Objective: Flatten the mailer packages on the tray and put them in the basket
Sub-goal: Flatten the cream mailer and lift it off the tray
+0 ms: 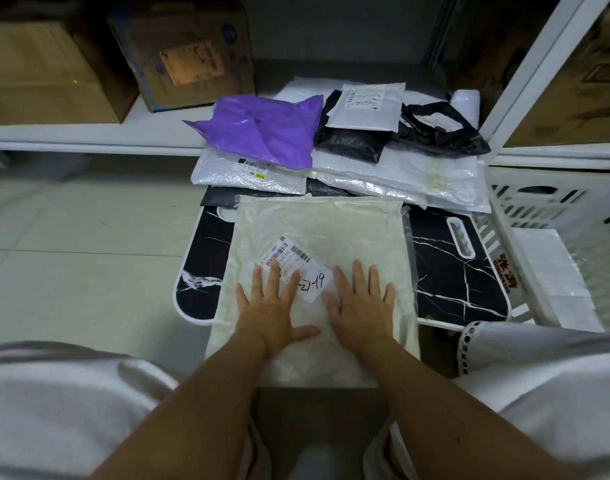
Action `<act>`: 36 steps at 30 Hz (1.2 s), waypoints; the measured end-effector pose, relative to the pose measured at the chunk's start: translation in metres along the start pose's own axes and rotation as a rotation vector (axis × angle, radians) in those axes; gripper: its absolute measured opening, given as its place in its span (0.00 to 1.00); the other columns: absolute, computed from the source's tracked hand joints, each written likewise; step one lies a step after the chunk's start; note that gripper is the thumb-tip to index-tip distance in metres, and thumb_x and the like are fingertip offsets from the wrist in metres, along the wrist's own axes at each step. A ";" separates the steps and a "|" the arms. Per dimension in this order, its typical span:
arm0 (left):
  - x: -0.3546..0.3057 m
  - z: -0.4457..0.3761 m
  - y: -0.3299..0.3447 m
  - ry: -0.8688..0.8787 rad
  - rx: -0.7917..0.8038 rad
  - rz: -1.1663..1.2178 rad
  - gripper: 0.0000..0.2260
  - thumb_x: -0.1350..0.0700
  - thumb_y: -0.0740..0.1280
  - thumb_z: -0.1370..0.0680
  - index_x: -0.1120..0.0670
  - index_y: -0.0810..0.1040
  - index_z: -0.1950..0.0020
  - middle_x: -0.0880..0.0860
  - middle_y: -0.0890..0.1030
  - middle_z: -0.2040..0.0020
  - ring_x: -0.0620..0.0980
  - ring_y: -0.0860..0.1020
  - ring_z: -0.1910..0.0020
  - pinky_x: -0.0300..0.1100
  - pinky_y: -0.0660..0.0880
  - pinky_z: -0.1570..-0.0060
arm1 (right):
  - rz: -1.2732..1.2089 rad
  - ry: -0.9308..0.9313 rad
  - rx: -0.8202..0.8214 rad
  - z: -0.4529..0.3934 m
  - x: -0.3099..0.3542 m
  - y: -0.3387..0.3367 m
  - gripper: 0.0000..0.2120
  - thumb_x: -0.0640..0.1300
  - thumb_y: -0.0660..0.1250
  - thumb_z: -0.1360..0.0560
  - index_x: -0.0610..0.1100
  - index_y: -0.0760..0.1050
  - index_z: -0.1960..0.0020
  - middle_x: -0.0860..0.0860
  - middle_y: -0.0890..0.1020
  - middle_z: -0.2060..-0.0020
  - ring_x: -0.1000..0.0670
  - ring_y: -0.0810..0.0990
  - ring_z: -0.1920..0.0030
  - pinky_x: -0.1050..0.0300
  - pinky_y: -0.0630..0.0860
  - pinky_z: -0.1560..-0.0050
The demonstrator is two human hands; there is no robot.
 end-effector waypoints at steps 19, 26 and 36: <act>0.051 -0.004 -0.044 -0.371 -0.075 0.204 0.22 0.47 0.55 0.21 0.54 0.64 0.30 0.54 0.64 0.31 0.55 0.61 0.30 0.59 0.65 0.35 | 0.068 0.106 -0.087 -0.001 -0.032 -0.042 0.13 0.45 0.56 0.23 0.47 0.66 0.38 0.46 0.70 0.40 0.45 0.68 0.37 0.46 0.67 0.37; 0.063 0.010 -0.055 -0.653 -0.083 0.438 0.22 0.57 0.62 0.22 0.57 0.61 0.30 0.59 0.66 0.32 0.59 0.64 0.31 0.55 0.67 0.38 | -0.164 0.542 -0.045 0.011 -0.064 -0.061 0.23 0.46 0.63 0.24 0.51 0.60 0.31 0.41 0.65 0.35 0.40 0.67 0.37 0.44 0.69 0.40; 0.054 0.018 -0.066 -0.581 -0.124 0.336 0.13 0.63 0.60 0.25 0.59 0.75 0.41 0.59 0.77 0.42 0.59 0.72 0.38 0.50 0.73 0.43 | -0.185 0.450 -0.009 0.009 -0.039 -0.073 0.16 0.41 0.60 0.23 0.44 0.74 0.36 0.43 0.75 0.39 0.41 0.72 0.38 0.49 0.73 0.44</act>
Point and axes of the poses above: each hand's wrist, its own z-axis away from the middle knuckle, its own y-axis out of the palm, x = y × z, the point moved 6 cm from there along -z, towards the middle knuckle
